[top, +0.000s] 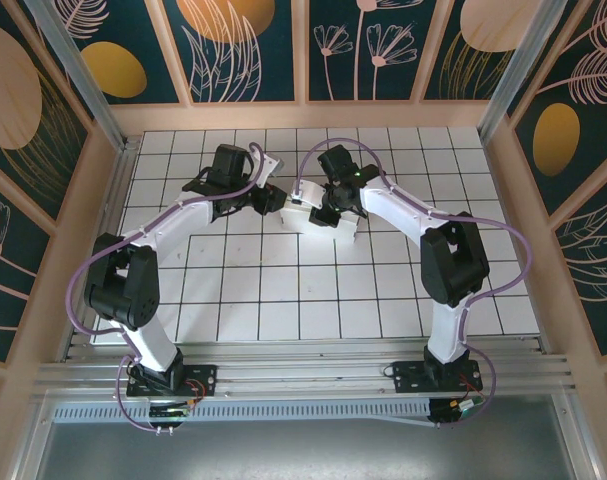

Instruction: Fold the paper box

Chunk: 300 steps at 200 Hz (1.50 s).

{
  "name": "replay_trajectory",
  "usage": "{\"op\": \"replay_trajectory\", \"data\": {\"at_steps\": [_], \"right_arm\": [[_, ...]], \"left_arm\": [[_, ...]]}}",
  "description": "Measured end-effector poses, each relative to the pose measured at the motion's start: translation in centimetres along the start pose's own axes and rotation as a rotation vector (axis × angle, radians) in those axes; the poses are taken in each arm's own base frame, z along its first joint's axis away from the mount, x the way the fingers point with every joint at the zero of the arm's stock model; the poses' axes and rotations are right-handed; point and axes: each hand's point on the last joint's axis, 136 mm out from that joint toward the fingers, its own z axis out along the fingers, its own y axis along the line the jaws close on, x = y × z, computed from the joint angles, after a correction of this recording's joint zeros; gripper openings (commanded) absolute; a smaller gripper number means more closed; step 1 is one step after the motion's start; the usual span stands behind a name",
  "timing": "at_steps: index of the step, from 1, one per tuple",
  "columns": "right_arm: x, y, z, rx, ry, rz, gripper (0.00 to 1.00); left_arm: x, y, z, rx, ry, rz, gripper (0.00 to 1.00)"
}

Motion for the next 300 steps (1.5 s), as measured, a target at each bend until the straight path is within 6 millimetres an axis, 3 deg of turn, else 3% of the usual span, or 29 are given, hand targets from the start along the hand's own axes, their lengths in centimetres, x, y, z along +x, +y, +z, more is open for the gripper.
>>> {"op": "replay_trajectory", "data": {"at_steps": [24, 59, 76, 118, 141, 162, 172, 192, 238, 274, 300], "right_arm": [[0.0, 0.0, 0.0, -0.001, 0.0, 0.001, 0.16], [0.0, 0.0, 0.0, -0.002, 0.001, 0.001, 0.16], [0.0, 0.0, 0.0, -0.002, 0.001, 0.001, 0.16], [0.0, 0.0, 0.0, -0.004, 0.003, 0.002, 0.16], [0.0, 0.0, 0.0, -0.003, 0.003, 0.002, 0.16], [0.0, 0.0, 0.0, -0.004, 0.003, 0.004, 0.15], [0.0, 0.0, 0.0, -0.004, 0.003, 0.004, 0.15], [0.0, 0.0, 0.0, -0.004, 0.003, 0.004, 0.15], [0.0, 0.0, 0.0, -0.004, 0.003, 0.003, 0.15], [0.0, 0.0, 0.0, -0.005, 0.003, 0.003, 0.15], [0.0, 0.0, 0.0, -0.006, 0.003, 0.003, 0.15]], "left_arm": [[0.4, 1.0, 0.0, -0.055, 0.013, -0.002, 0.35], [0.8, 2.0, -0.1, -0.109, 0.031, 0.026, 0.53], [1.0, 1.7, -0.1, -0.09, 0.041, 0.034, 0.55], [1.5, 0.4, 0.3, -0.004, 0.06, 0.054, 0.43], [1.8, 0.3, 1.0, 0.02, 0.071, 0.049, 0.3], [1.5, 0.1, 1.0, 0.036, 0.068, 0.054, 0.29], [1.5, 0.1, 1.0, 0.037, 0.069, 0.055, 0.32], [1.6, 0.2, 0.9, 0.026, 0.074, 0.055, 0.47], [1.2, 1.6, 0.3, -0.066, 0.089, 0.101, 0.52], [-1.2, 1.9, -1.4, -0.086, 0.12, 0.24, 0.69], [-3.4, 1.7, -1.8, 0.011, 0.128, 0.314, 0.7]]}}
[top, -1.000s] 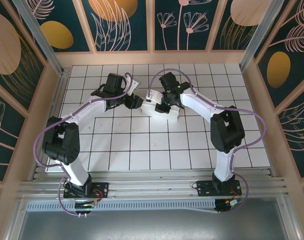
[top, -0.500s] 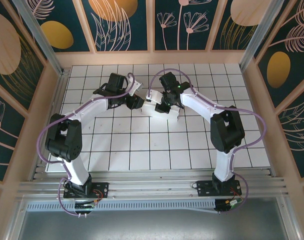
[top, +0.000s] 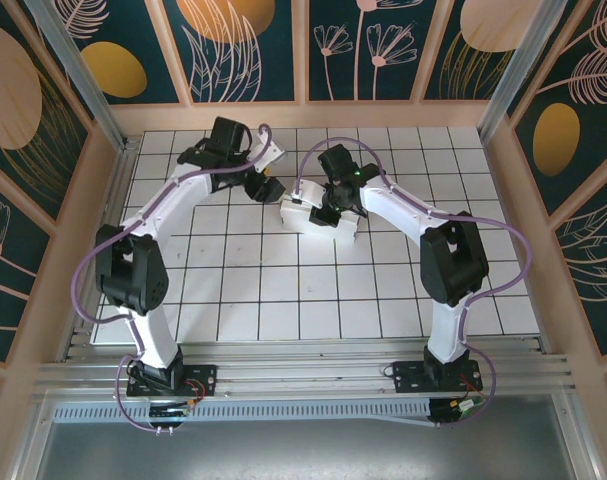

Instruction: Fold the paper box

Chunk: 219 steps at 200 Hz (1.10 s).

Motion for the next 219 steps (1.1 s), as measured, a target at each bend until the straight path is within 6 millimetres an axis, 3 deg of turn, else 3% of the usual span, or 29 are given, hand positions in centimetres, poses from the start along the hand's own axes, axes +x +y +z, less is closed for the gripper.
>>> {"op": "replay_trajectory", "data": {"at_steps": [25, 47, 67, 127, 201, 219], "right_arm": [[0.0, 0.1, 0.0, -0.003, 0.0, 0.0, 0.15], [0.0, 0.1, 0.0, -0.005, 0.0, 0.0, 0.15], [0.0, 0.1, 0.0, -0.007, -0.001, 0.0, 0.15], [0.0, 0.1, 0.0, -0.007, 0.0, 0.0, 0.15], [0.0, 0.1, 0.0, -0.007, 0.0, 0.001, 0.15], [0.0, 0.1, 0.0, -0.007, 0.0, 0.001, 0.15]], "left_arm": [[-0.1, 1.1, 0.5, 0.12, 0.02, -0.005, 0.69], [1.2, 1.5, 1.7, 0.214, 0.06, -0.052, 0.67], [2.9, 0.5, 2.4, 0.291, 0.102, -0.099, 0.66], [4.7, -1.9, 2.6, 0.375, 0.111, -0.145, 0.61], [3.5, -1.2, 3.1, 0.362, 0.052, -0.146, 0.33], [3.3, -1.2, 3.1, 0.361, 0.045, -0.146, 0.32]]}}
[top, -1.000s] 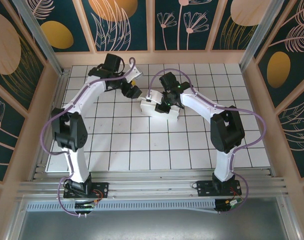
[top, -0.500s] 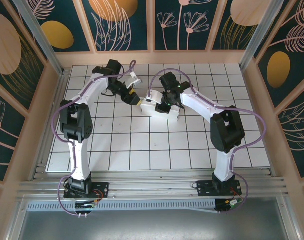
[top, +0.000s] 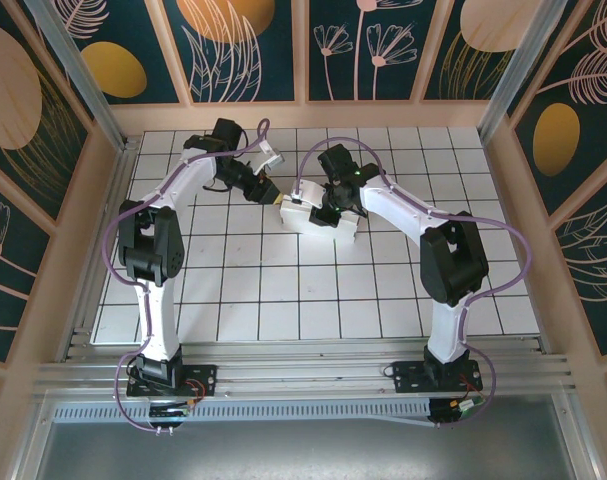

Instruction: Fold the paper box

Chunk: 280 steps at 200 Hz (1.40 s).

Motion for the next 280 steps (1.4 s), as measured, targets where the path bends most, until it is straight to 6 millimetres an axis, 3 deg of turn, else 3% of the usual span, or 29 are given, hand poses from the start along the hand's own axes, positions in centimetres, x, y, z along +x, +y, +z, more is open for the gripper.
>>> {"op": "replay_trajectory", "data": {"at_steps": [22, 57, 145, 280], "right_arm": [[0.0, 0.0, 0.0, -0.001, 0.001, 0.0, 0.14], [0.0, 0.0, 0.0, -0.001, 0.001, 0.001, 0.14], [0.0, -0.1, 0.0, 0.01, 0.004, 0.012, 0.11], [0.0, -0.7, 0.2, 0.045, 0.014, 0.045, 0.11]], "left_arm": [[0.0, -0.1, 0.0, 0.003, -0.002, 0.0, 0.29], [-0.2, -0.3, 0.0, 0.019, -0.012, -0.012, 0.16], [-0.2, -1.3, -0.2, -0.036, -0.094, -0.163, 0.03], [-0.7, -0.9, 0.4, -0.186, -0.23, -0.368, 0.0]]}}
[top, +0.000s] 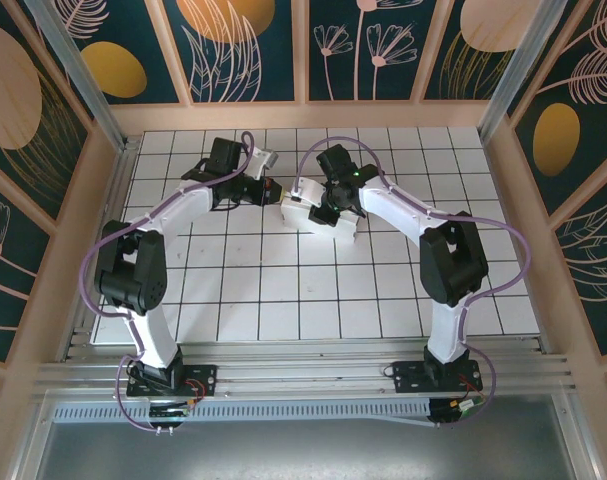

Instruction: Fold the paper box

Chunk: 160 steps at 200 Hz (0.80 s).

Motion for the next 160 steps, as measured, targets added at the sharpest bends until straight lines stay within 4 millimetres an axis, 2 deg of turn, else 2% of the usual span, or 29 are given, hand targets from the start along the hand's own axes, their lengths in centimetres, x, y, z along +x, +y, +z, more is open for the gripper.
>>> {"op": "replay_trajectory", "data": {"at_steps": [62, 160], "right_arm": [[0.0, 0.0, 0.0, -0.001, 0.001, 0.0, 0.12], [0.0, 0.0, 0.1, 0.003, 0.004, -0.001, 0.14]], "left_arm": [[0.6, -0.1, -0.2, 0.007, -0.043, -0.045, 0.0], [1.2, 0.2, 0.0, 0.011, -0.103, -0.002, 0.0]]}}
